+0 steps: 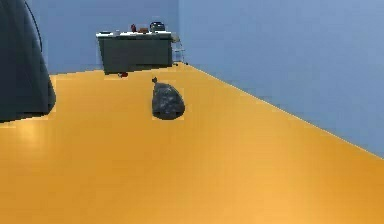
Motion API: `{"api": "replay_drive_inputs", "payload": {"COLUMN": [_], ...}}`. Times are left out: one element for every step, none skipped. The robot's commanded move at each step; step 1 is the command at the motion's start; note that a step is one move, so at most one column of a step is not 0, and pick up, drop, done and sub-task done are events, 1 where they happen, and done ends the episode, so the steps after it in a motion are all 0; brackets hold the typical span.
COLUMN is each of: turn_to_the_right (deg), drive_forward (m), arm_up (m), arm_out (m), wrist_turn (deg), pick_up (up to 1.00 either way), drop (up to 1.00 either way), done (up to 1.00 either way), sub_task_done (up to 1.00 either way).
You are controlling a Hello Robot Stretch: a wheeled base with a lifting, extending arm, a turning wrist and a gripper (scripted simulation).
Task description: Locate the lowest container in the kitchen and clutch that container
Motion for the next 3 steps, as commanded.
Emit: {"api": "replay_drive_inputs", "payload": {"turn_to_the_right": [-21.0, 0.0, -3.0], "drive_forward": [0.0, 1.0, 0.0], "arm_up": [0.0, 0.0, 0.0], "arm_out": [0.0, 0.0, 0.0], "wrist_turn": [0.0, 0.0, 0.0], "pick_up": [0.0, 0.0, 0.0], "drop": [0.0, 0.0, 0.0], "done": [0.0, 0.0, 0.0], "sub_task_done": [0.0, 0.0, 0.0]}}
